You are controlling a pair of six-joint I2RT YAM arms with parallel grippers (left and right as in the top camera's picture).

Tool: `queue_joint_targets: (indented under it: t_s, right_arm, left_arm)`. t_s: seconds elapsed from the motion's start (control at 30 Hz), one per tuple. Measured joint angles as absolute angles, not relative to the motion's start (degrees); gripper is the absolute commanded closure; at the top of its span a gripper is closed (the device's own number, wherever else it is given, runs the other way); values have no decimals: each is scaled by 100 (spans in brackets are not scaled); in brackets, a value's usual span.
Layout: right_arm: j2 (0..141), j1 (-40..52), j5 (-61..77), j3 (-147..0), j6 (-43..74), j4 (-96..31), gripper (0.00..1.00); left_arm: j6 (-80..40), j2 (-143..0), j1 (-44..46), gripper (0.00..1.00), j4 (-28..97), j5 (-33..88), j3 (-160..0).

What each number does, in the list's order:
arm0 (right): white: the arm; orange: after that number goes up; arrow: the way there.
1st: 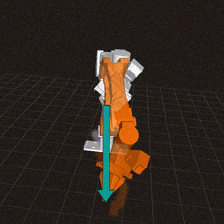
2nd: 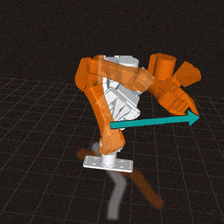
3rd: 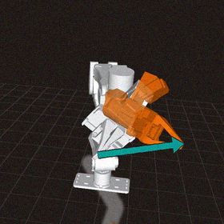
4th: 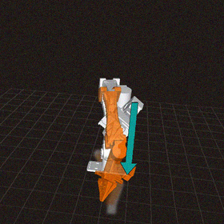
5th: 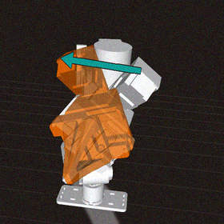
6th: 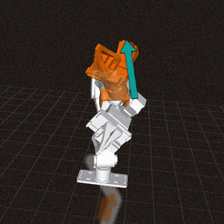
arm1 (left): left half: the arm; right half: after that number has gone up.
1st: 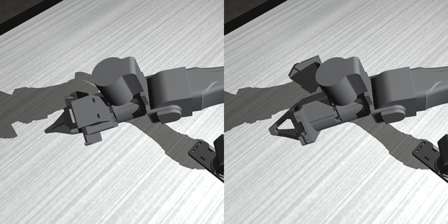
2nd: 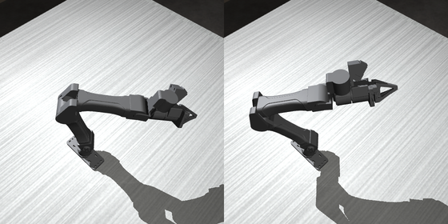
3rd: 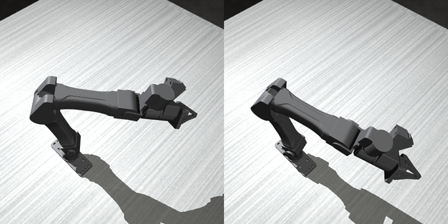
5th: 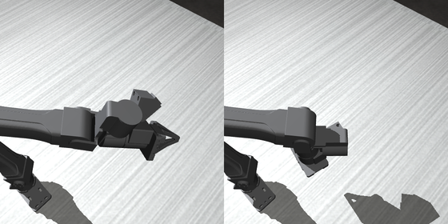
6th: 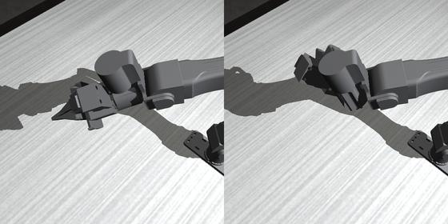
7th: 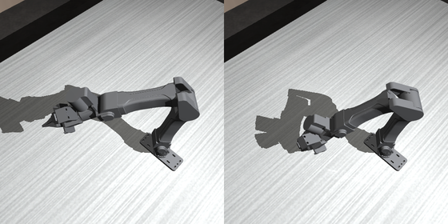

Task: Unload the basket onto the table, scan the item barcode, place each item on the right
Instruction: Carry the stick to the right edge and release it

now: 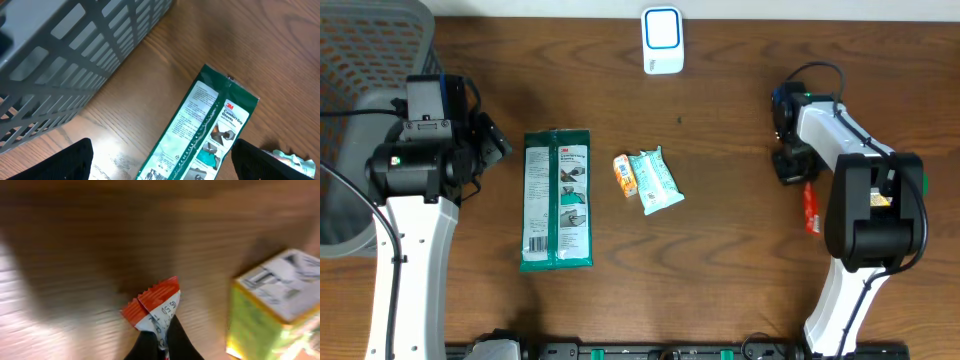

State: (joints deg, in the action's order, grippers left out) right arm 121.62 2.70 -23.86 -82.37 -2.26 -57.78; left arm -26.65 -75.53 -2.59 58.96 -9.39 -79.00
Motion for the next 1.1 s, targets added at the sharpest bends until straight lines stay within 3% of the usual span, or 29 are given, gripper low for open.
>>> queue_joint_targets:
  t_s: [0.23,0.5,0.63,1.1]
  right_arm:
    - [12110,-139,-3428,-7782,-209,-5129,99]
    - [12110,-591,-3638,-7721,-209,-4499,97]
    - [12110,-626,-3498,-7719,-209,-4477,93]
    - [12057,-679,-3304,-7749,-626,-5013,96]
  left_arm:
    - [-2665,-7553,-259,11,5896,-939,-7900]
    - [-2668,-7553,-259,11,5896,-939,-7900]
    - [-2665,-7553,-259,11,5896,-939,-7900]
    - [-2665,-7553,-259,11,5896,-939,-7900]
